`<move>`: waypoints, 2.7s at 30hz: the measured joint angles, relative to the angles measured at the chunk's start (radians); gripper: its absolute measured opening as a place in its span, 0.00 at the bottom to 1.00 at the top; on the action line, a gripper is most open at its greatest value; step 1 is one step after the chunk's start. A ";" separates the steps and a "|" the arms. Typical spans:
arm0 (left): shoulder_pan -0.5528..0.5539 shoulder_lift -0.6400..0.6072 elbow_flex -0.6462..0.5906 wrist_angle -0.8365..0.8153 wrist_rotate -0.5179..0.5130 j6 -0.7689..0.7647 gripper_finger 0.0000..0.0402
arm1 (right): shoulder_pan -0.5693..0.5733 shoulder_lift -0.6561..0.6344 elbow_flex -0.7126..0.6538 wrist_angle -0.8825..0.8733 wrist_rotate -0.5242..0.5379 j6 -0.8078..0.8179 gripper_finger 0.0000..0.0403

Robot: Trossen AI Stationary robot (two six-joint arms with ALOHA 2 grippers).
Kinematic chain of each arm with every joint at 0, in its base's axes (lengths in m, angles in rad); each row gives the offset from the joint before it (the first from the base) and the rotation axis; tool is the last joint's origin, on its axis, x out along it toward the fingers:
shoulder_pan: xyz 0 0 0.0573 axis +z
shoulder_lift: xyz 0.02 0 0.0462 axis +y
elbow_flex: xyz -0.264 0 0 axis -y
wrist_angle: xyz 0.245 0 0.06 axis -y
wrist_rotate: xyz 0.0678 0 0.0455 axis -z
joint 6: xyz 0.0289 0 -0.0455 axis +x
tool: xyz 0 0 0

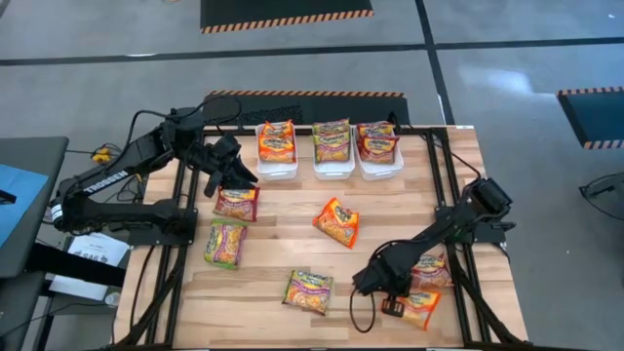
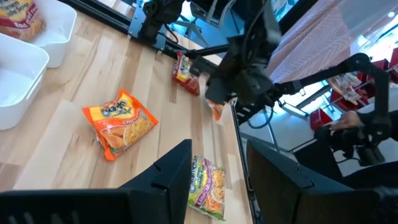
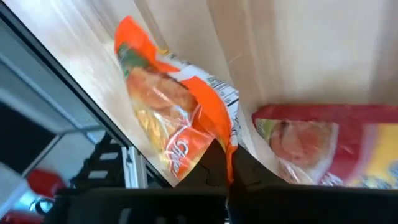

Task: Sort Maruchan noodles
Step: Put the orange noodle pack into the left white bin

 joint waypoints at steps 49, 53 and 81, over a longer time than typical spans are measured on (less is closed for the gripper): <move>0.122 0.000 0.000 0.017 -0.210 0.112 0.34 | -0.891 -0.327 0.385 -0.332 0.729 -0.596 0.01; 0.141 0.000 0.000 0.017 -0.296 0.159 0.34 | -0.978 -0.331 0.413 -0.238 0.687 -0.699 0.01; 0.104 0.170 0.000 0.022 -0.215 0.088 0.53 | -0.687 -0.270 0.569 0.014 0.581 -0.659 0.00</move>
